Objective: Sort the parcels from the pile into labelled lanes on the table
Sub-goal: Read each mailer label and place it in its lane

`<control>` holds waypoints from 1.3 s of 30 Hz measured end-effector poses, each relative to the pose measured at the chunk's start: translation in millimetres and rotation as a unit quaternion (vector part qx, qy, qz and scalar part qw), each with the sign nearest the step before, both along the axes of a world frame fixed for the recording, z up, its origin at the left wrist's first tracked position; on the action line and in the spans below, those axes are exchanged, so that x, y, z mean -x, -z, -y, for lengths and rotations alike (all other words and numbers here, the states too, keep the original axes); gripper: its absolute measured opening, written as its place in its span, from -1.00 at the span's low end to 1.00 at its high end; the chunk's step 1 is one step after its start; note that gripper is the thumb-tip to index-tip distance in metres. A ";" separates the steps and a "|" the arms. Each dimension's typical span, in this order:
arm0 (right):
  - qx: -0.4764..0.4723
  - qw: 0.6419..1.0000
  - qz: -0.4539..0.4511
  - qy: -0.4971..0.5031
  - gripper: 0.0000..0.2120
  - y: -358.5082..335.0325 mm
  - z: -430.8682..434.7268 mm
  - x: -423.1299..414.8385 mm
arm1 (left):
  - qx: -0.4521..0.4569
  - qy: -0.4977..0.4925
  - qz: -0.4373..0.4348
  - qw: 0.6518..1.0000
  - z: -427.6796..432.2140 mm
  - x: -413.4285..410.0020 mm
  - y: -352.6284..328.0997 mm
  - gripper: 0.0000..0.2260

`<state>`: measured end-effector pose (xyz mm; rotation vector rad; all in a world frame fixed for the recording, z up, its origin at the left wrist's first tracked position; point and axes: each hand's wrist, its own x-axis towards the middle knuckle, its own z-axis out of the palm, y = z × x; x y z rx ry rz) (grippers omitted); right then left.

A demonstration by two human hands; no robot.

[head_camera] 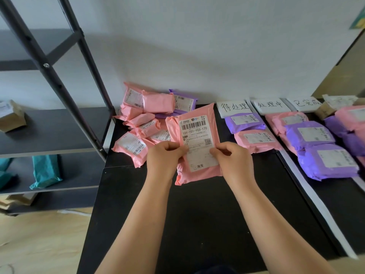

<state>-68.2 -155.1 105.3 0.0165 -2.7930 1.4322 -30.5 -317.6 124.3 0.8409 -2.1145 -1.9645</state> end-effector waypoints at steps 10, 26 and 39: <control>0.094 0.995 -0.025 0.008 -0.93 -6.6 -6.9 2.6 | 0.082 0.000 -0.031 0.996 0.0 1.3 -17.0 -0.87; 0.126 0.987 -0.097 -0.009 -0.78 -44.9 -16.0 -6.5 | -0.060 0.020 -0.107 0.992 3.8 -8.1 -47.8 -0.88; 0.157 0.970 -0.185 0.017 -0.93 -77.8 -14.8 -16.5 | -0.123 0.100 -0.128 0.979 -3.0 -14.9 -58.0 -0.90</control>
